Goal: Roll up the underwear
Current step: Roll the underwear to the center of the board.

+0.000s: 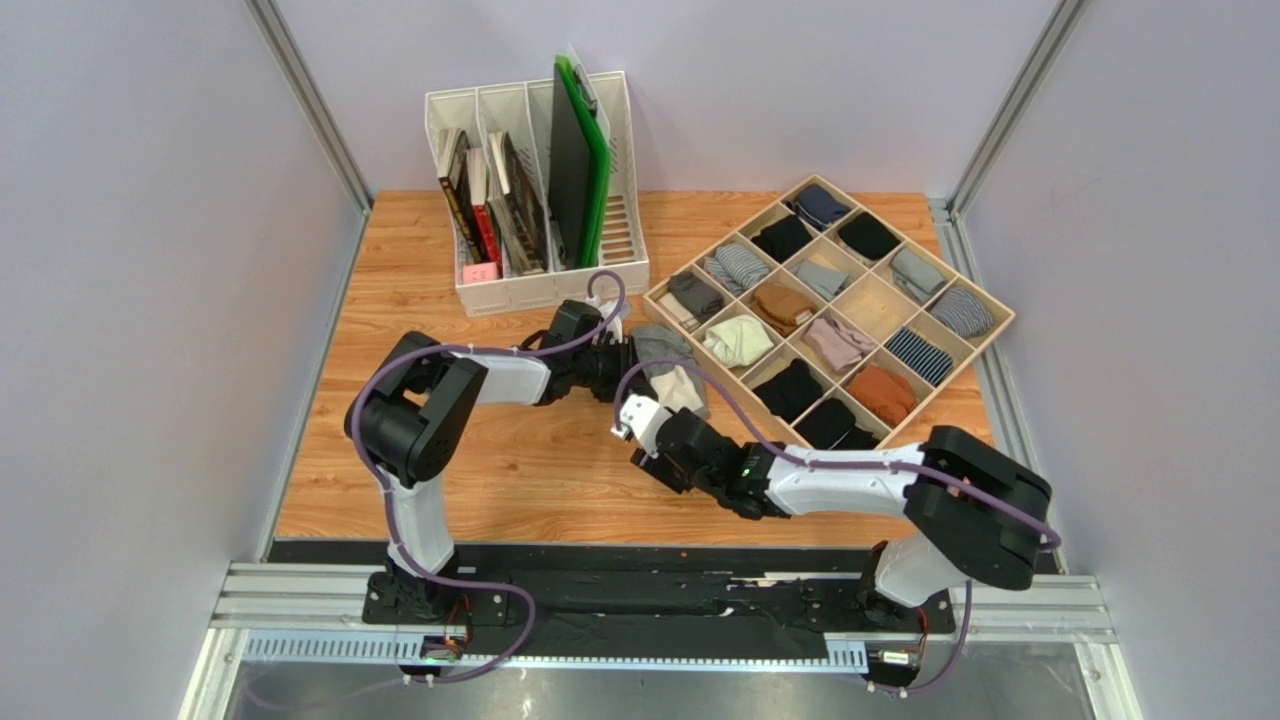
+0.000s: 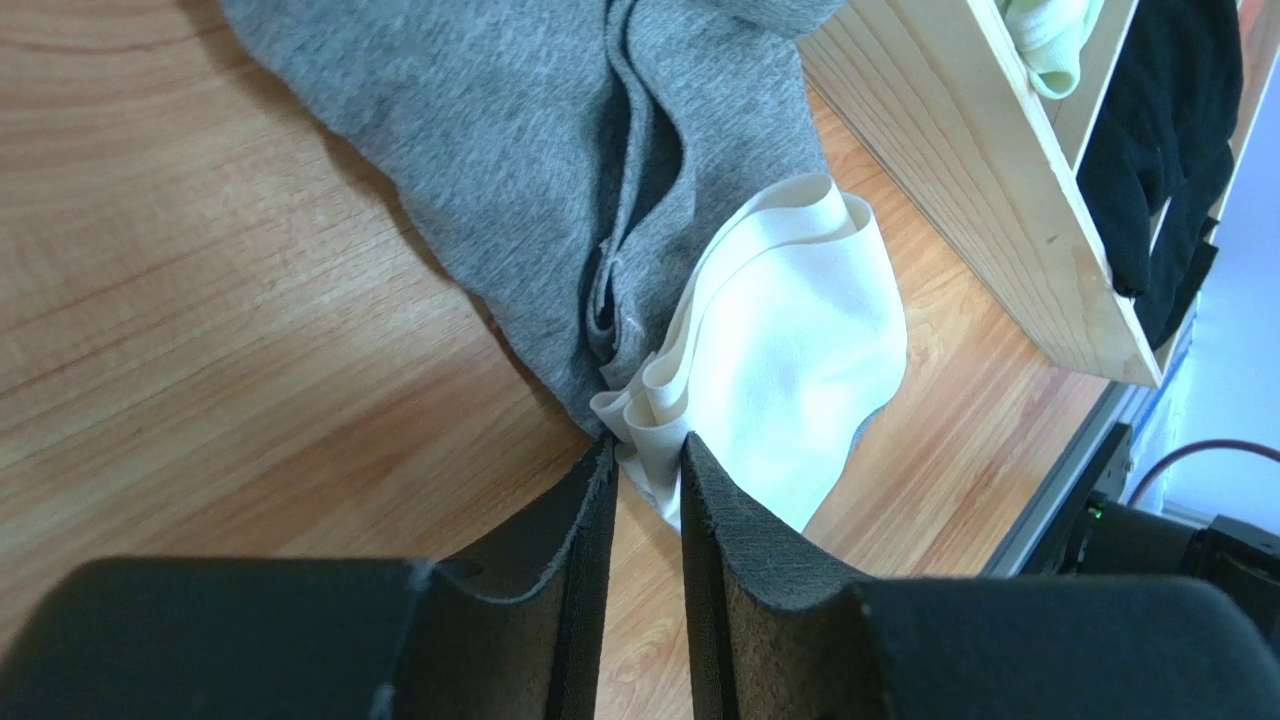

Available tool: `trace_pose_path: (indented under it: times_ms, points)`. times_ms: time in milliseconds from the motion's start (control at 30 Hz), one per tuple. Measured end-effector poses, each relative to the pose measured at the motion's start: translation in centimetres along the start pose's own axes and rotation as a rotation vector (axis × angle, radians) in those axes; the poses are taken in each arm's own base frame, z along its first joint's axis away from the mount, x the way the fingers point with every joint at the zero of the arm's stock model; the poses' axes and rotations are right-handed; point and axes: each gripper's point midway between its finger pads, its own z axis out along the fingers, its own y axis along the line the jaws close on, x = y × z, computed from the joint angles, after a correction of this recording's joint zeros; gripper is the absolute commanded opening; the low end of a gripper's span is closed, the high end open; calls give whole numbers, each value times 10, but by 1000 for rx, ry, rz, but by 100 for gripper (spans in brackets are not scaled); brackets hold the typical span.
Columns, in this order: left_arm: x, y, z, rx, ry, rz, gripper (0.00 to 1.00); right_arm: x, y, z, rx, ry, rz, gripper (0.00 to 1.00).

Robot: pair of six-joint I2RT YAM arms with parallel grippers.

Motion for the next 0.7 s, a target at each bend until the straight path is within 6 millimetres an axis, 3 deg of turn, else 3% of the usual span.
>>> trace_pose_path:
  times_ms: [133,533,633,700]
  points:
    - [1,-2,2,19,13,14,29,6,1,11,60,17,-101,47]
    - [1,-5,5,50,39,34,30,12,-32,29,275,36,-217,43]
    - [1,-5,5,51,40,38,31,11,-35,32,292,29,-220,39]
    - [1,-6,5,52,41,41,30,10,-36,35,298,26,-223,30]
